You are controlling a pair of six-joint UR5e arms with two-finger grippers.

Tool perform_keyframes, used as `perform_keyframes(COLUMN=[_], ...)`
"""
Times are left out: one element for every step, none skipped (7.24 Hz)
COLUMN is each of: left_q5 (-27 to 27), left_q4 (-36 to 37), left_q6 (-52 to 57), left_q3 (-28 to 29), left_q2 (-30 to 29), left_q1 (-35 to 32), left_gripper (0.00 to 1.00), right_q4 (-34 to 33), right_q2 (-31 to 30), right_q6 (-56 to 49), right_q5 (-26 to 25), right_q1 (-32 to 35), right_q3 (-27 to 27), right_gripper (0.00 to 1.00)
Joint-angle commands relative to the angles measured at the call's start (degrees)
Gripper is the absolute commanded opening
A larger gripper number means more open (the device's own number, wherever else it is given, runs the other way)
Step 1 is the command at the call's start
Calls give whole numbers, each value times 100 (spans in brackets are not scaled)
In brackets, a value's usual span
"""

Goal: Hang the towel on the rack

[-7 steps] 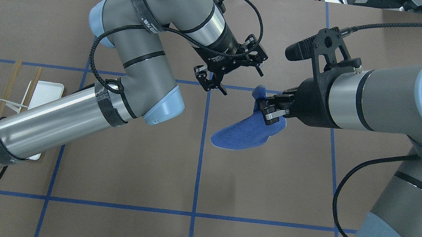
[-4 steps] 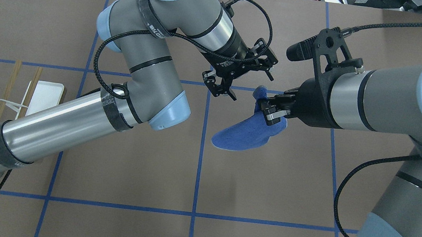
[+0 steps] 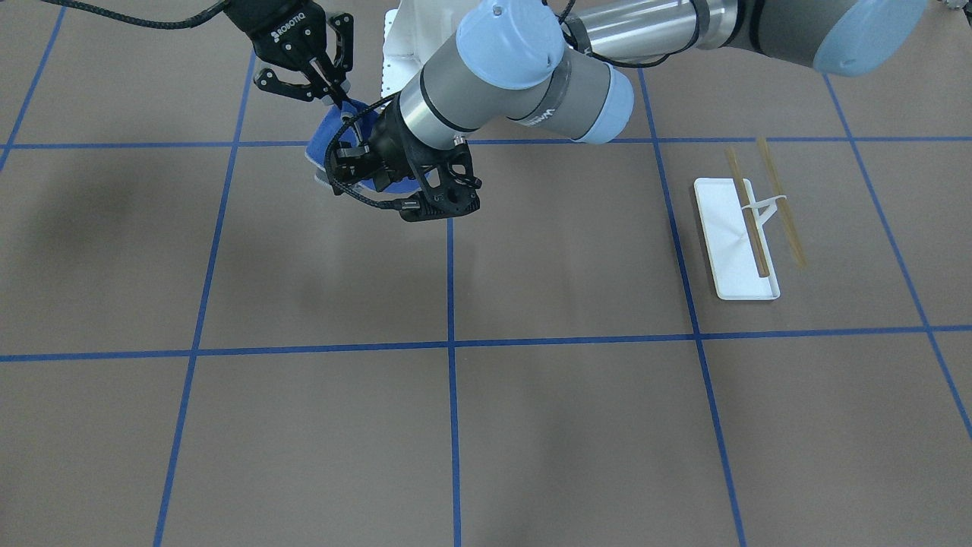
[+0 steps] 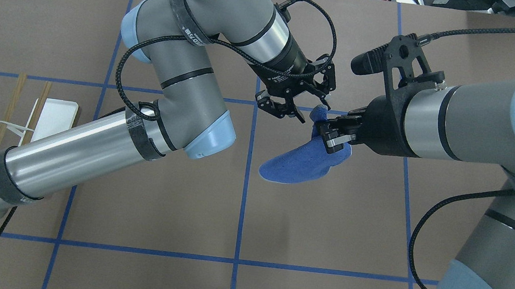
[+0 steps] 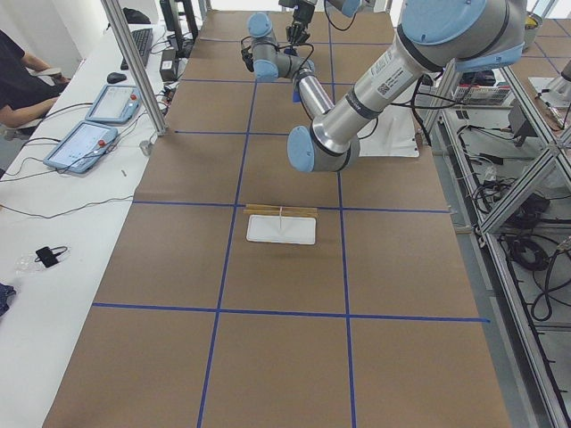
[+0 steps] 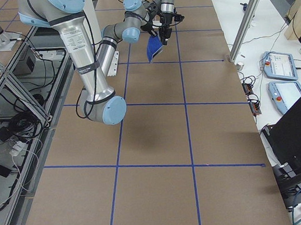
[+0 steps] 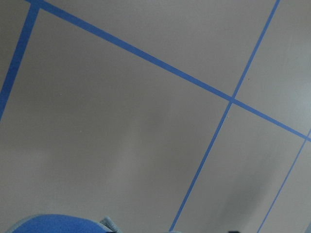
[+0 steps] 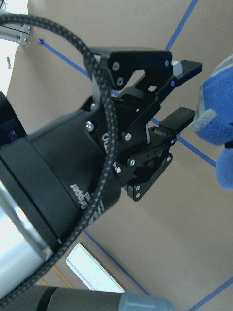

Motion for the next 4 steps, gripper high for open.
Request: perform_keyframes(left_q5=[-50, -50, -50, -50], left_q4=[-20, -20, -29, -29], left_q6=[6, 6, -3, 6], left_q3=[1, 1, 1, 1], left_q2=[-17, -35, -44, -61], left_q1=[32, 50, 76, 85], left_gripper=[34, 34, 35, 45], right_q4=[-1, -1, -1, -1], right_q2=[-9, -9, -9, -1], right_q6=[0, 0, 0, 0], right_q5=[0, 0, 0, 0], right_q1=[9, 9, 9, 9], right_q3=[3, 3, 3, 20], right_gripper=[0, 0, 0, 0])
